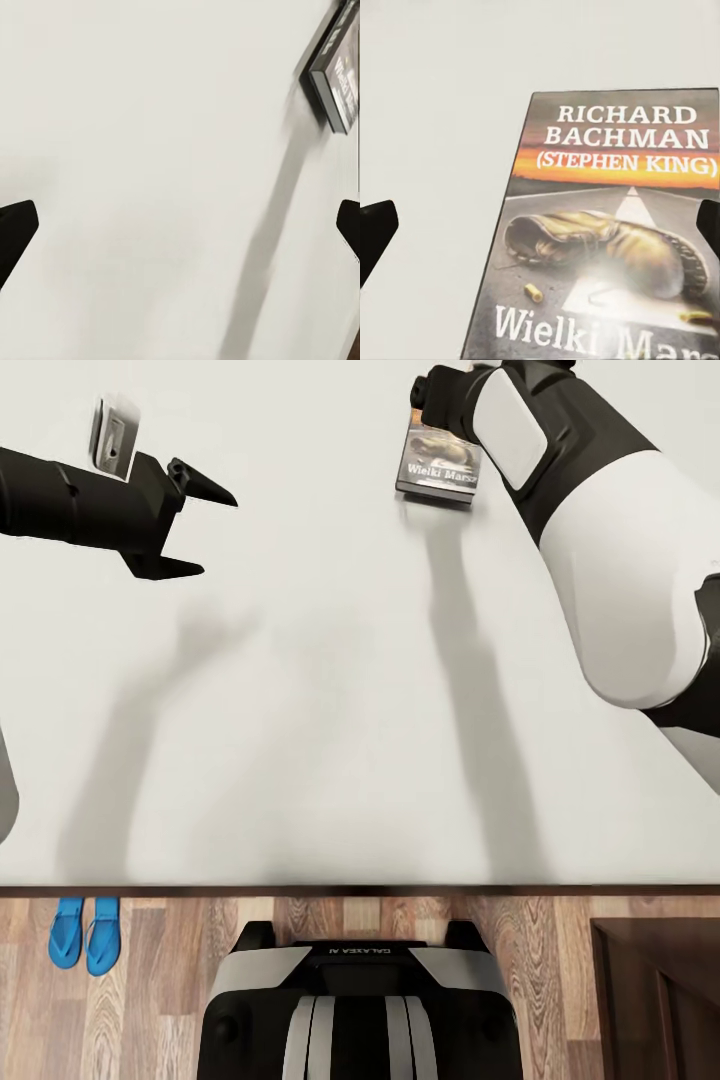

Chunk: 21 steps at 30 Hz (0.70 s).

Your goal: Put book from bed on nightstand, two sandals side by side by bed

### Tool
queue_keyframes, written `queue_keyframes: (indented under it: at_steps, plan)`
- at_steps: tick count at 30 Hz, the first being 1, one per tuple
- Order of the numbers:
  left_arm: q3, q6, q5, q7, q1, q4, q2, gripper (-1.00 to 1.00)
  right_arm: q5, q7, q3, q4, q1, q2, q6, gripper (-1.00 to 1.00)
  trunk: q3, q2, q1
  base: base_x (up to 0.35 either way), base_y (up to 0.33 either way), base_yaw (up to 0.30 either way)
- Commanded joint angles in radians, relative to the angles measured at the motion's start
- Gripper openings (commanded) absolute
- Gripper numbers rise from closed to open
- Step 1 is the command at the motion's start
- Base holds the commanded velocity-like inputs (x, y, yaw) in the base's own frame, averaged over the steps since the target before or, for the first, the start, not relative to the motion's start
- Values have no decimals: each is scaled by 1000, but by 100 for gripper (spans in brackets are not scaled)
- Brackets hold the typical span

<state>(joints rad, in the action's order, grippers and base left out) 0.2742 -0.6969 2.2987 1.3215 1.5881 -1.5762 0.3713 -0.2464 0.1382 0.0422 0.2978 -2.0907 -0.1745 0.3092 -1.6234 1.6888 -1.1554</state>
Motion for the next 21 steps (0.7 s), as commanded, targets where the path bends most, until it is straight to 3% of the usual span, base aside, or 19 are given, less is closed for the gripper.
queue_keyframes:
  at_steps: [1,21]
  plan:
    - [1,-9,4,6,1,0,1,100,-9,7,4,3,0,0,5,100,0,0,0,237,0,0]
    - [4,-9,4,4,1,-1,1,100,-8,7,5,6,3,0,6,100,0,0,0,109,0,0]
